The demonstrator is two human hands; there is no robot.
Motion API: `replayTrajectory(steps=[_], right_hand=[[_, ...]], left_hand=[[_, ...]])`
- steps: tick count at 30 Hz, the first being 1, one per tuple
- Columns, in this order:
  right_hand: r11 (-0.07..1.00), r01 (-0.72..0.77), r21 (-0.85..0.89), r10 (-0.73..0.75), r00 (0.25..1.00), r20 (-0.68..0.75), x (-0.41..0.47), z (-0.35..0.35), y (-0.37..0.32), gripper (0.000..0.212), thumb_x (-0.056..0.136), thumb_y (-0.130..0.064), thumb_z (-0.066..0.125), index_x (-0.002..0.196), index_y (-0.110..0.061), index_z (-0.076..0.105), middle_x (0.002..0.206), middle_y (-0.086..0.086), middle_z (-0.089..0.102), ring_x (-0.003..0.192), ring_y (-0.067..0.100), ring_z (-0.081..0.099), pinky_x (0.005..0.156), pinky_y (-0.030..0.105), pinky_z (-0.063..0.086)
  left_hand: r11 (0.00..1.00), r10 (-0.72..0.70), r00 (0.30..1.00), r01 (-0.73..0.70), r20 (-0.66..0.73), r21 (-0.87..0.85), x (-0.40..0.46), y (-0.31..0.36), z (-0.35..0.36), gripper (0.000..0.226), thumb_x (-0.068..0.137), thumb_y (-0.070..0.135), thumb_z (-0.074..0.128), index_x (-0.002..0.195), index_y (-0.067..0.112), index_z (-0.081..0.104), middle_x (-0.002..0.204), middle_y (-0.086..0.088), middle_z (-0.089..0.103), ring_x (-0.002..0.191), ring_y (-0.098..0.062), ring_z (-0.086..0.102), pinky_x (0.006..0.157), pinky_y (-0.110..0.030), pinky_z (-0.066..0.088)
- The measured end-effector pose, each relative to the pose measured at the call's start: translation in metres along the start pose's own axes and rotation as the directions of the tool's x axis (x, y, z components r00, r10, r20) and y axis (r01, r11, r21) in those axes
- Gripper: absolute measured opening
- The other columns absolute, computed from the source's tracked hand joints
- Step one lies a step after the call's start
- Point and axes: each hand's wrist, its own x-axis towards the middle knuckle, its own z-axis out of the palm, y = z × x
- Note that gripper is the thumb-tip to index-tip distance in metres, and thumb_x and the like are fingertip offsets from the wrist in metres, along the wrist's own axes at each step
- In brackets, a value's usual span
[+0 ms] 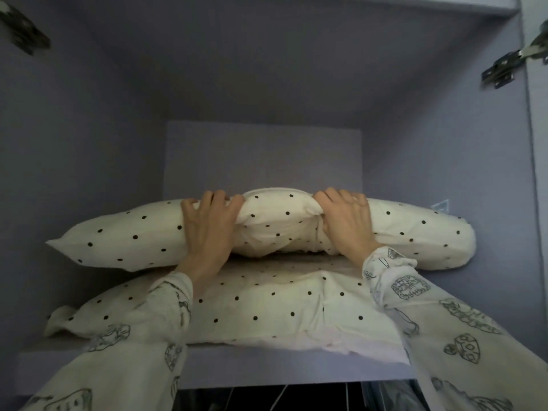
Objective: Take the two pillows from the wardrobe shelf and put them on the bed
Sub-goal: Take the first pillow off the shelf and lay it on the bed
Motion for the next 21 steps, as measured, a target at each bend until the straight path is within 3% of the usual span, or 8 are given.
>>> replayTrajectory(steps=[3, 6, 8, 11, 15, 18, 21], right_hand=[[1.0, -0.004, -0.005, 0.004, 0.992, -0.13, 0.016, -0.025, -0.001, 0.028, 0.072, 0.0, 0.062, 0.094, -0.016, 0.061, 0.086, 0.004, 0.064, 0.08, 0.029, 0.06, 0.077, 0.041, 0.04], [0.997, -0.05, 0.051, 0.059, 0.981, -0.187, 0.003, -0.041, -0.007, 0.034, 0.069, 0.002, 0.06, 0.098, -0.017, 0.06, 0.093, 0.003, 0.064, 0.085, 0.028, 0.059, 0.084, 0.043, 0.037], [0.993, -0.083, 0.086, 0.097, 0.98, -0.174, -0.028, -0.041, -0.018, 0.039, 0.069, 0.003, 0.061, 0.103, -0.016, 0.061, 0.102, 0.005, 0.065, 0.095, 0.028, 0.061, 0.091, 0.044, 0.038], [0.992, -0.078, 0.094, 0.079, 0.997, -0.001, -0.076, -0.036, -0.032, 0.049, 0.075, 0.001, 0.06, 0.123, -0.012, 0.054, 0.127, 0.01, 0.059, 0.124, 0.029, 0.05, 0.107, 0.051, 0.029], [0.98, -0.081, 0.182, 0.063, 0.993, 0.102, -0.094, -0.051, -0.036, 0.053, 0.089, -0.027, 0.053, 0.139, -0.013, 0.04, 0.149, 0.008, 0.039, 0.141, 0.026, 0.029, 0.116, 0.052, 0.011], [0.976, 0.076, 0.206, -0.096, 0.991, 0.089, -0.122, -0.064, -0.049, 0.052, 0.089, -0.043, 0.049, 0.135, -0.017, 0.047, 0.148, 0.01, 0.04, 0.139, 0.029, 0.034, 0.112, 0.06, 0.021], [0.937, 0.324, 0.129, -0.345, 0.915, 0.21, -0.158, -0.063, -0.059, 0.055, 0.083, -0.046, 0.057, 0.134, -0.026, 0.048, 0.148, 0.007, 0.042, 0.136, 0.028, 0.039, 0.105, 0.06, 0.033]], left_hand=[[1.0, 0.008, 0.99, -0.008, -0.141, -0.002, 0.016, -0.003, -0.026, 0.039, 0.067, -0.004, 0.066, 0.101, 0.013, 0.058, 0.092, -0.015, 0.059, 0.086, -0.035, 0.052, 0.075, -0.046, 0.035], [0.999, 0.019, 0.98, -0.013, -0.196, 0.03, 0.007, -0.003, -0.039, 0.038, 0.064, -0.004, 0.068, 0.097, 0.013, 0.058, 0.088, -0.014, 0.058, 0.081, -0.033, 0.052, 0.071, -0.044, 0.037], [0.999, 0.017, 0.989, -0.012, -0.144, 0.031, -0.019, -0.002, -0.041, 0.041, 0.06, -0.001, 0.071, 0.097, 0.014, 0.059, 0.089, -0.013, 0.057, 0.081, -0.033, 0.052, 0.072, -0.044, 0.037], [1.0, 0.018, 1.0, -0.018, -0.005, 0.018, -0.055, -0.002, -0.043, 0.049, 0.054, -0.001, 0.072, 0.1, 0.013, 0.059, 0.094, -0.014, 0.058, 0.086, -0.035, 0.052, 0.078, -0.046, 0.037], [1.0, 0.021, 0.996, -0.022, 0.089, 0.014, -0.066, -0.001, -0.054, 0.058, 0.057, 0.008, 0.077, 0.11, 0.01, 0.053, 0.105, -0.017, 0.056, 0.096, -0.038, 0.051, 0.09, -0.053, 0.036], [0.999, 0.032, 0.99, -0.036, 0.137, 0.029, -0.071, 0.004, -0.056, 0.066, 0.065, 0.019, 0.078, 0.123, 0.016, 0.046, 0.118, -0.019, 0.053, 0.108, -0.039, 0.048, 0.1, -0.064, 0.027], [0.998, 0.032, 0.976, -0.043, 0.214, 0.048, -0.069, 0.015, -0.056, 0.078, 0.069, 0.032, 0.074, 0.135, 0.021, 0.034, 0.132, -0.016, 0.045, 0.123, -0.037, 0.04, 0.101, -0.071, 0.018]])
